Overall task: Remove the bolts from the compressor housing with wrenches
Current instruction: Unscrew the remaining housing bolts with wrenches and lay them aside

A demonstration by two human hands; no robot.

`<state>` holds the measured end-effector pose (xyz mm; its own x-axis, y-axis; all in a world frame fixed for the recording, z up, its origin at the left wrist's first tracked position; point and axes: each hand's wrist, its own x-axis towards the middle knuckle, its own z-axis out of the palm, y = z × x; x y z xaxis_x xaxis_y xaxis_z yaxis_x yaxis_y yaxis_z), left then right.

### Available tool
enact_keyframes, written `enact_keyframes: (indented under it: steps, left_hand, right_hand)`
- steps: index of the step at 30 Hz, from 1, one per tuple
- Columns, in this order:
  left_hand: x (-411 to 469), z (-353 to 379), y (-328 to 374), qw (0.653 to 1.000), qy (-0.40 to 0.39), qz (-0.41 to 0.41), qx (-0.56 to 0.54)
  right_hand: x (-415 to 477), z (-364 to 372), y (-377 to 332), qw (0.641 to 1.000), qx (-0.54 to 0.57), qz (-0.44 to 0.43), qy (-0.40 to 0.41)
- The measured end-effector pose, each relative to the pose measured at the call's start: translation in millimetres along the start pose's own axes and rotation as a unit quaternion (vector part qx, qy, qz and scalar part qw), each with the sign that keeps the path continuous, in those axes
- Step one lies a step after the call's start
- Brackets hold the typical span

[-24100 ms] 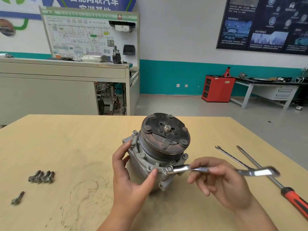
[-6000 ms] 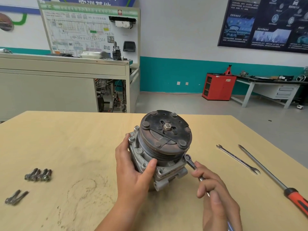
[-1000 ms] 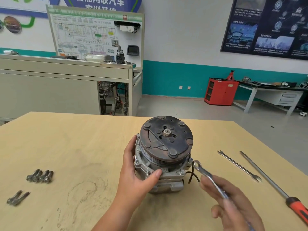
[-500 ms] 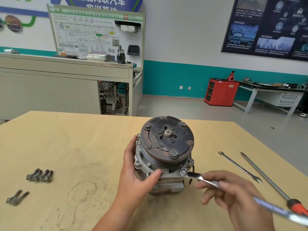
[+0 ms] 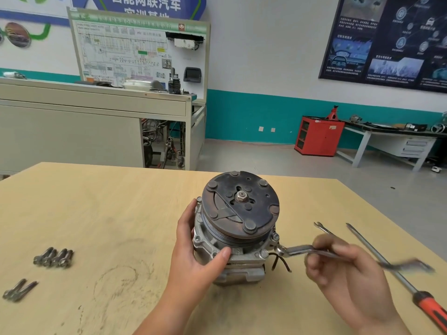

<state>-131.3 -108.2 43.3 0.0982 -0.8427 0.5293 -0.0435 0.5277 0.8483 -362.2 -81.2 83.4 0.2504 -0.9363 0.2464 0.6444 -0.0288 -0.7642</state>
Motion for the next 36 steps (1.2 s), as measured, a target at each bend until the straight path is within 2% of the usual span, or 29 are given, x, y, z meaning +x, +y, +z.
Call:
enact_keyframes:
  steps: [2,4,9,15,19,22,24,29,31,33,34,36]
  left_hand:
    - [0,0,-1,1.000,0.002,0.001,0.001]
    - [0,1,-1,1.000,0.002,0.000,0.001]
    - [1,1,-1,1.000,0.004,0.004,-0.004]
    - [1,1,-1,1.000,0.008,0.000,0.001]
    - [1,1,-2,1.000,0.010,0.000,0.004]
    - [1,1,-2,1.000,0.009,-0.003,0.003]
    - [1,0,-1,1.000,0.009,-0.006,-0.001]
    - [1,1,1,1.000,0.009,-0.002,-0.008]
    - [2,0,1,1.000,0.010,-0.003,-0.009]
    - [1,0,1,1.000,0.010,0.000,-0.008]
    - [2,0,1,1.000,0.011,0.003,-0.009]
    - [2,1,1,1.000,0.012,0.003,-0.009]
  right_hand:
    - [-20,11,8,0.982,-0.094,-0.079,0.145]
    - [-36,18,19,0.964,-0.120,-0.122,0.203]
    - [-50,52,43,0.955,-0.231,-0.073,0.172]
    - [-51,55,65,0.920,-0.339,-0.128,0.146]
    - [-49,57,49,0.898,-0.380,-0.166,0.147]
    - [-29,42,14,0.918,-0.361,-0.118,0.111]
    - [-2,29,-12,0.938,-0.341,-0.042,0.053]
    - [57,15,-29,0.953,-0.269,0.094,-0.100]
    - [61,6,-26,0.962,-0.228,0.097,-0.115]
    - [55,-2,-19,0.985,-0.106,0.058,-0.123]
    - [47,-5,-13,0.994,-0.032,0.031,-0.104]
    - [25,0,0,0.999,-0.007,-0.020,-0.025]
